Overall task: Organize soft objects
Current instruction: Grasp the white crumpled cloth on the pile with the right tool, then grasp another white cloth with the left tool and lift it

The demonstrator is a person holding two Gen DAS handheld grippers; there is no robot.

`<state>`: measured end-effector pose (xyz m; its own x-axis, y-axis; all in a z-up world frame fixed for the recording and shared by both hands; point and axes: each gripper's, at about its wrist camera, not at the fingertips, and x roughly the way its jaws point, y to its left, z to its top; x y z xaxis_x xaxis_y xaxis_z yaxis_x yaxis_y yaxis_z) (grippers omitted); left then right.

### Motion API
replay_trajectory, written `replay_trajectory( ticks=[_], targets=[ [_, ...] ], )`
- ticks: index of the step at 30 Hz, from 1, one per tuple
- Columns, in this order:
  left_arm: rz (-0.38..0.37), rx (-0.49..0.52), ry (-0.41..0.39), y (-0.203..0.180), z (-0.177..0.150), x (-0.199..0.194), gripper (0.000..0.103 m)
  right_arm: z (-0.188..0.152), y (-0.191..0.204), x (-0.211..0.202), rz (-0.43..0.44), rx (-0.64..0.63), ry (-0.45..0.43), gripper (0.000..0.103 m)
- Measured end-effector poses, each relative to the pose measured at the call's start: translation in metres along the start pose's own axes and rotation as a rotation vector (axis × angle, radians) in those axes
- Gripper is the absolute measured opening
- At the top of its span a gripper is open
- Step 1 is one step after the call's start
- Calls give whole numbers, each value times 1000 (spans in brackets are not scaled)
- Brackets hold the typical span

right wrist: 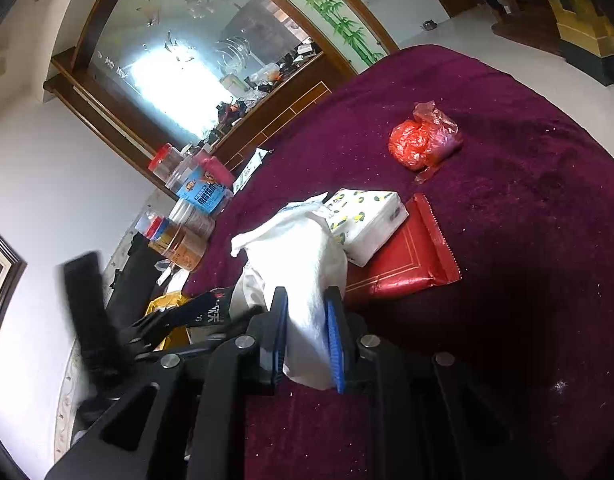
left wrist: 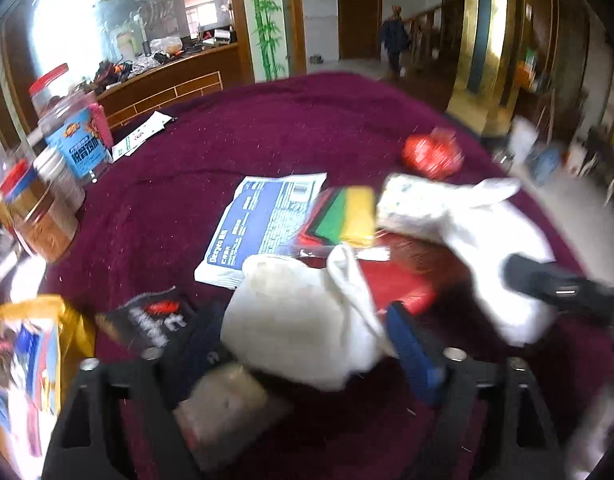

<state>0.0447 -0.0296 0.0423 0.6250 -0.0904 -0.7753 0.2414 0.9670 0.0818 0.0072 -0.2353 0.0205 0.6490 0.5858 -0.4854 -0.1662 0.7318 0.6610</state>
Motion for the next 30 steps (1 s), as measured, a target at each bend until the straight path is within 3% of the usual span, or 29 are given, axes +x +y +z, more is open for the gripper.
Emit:
replay_trajectory(
  ticks=[3, 5, 7, 9, 17, 21, 27, 30],
  targets=[
    [-6, 10, 17, 0, -7, 13, 90, 0, 0, 0, 7, 1, 0, 19],
    [-59, -25, 15, 6, -7, 10, 61, 0, 0, 0, 9, -2, 1, 19],
    [-61, -39, 7, 10, -6, 2, 21, 1, 0, 0, 9, -2, 2, 19],
    [-117, -67, -10, 15, -8, -10, 10, 1, 0, 1, 3, -2, 4, 19],
    [-276, -150, -110, 34, -35, -76, 10, 0, -4, 3, -39, -1, 4, 19],
    [-327, -241, -195, 76, -57, -129, 11, -2, -6, 6, -58, -3, 13, 19],
    [-286, -392, -264, 157, -101, -184, 11, -5, -3, 12, -82, -19, 29, 19],
    [-282, -415, -269, 167, -112, -190, 11, -7, 3, 14, -104, -48, 31, 19]
  ],
)
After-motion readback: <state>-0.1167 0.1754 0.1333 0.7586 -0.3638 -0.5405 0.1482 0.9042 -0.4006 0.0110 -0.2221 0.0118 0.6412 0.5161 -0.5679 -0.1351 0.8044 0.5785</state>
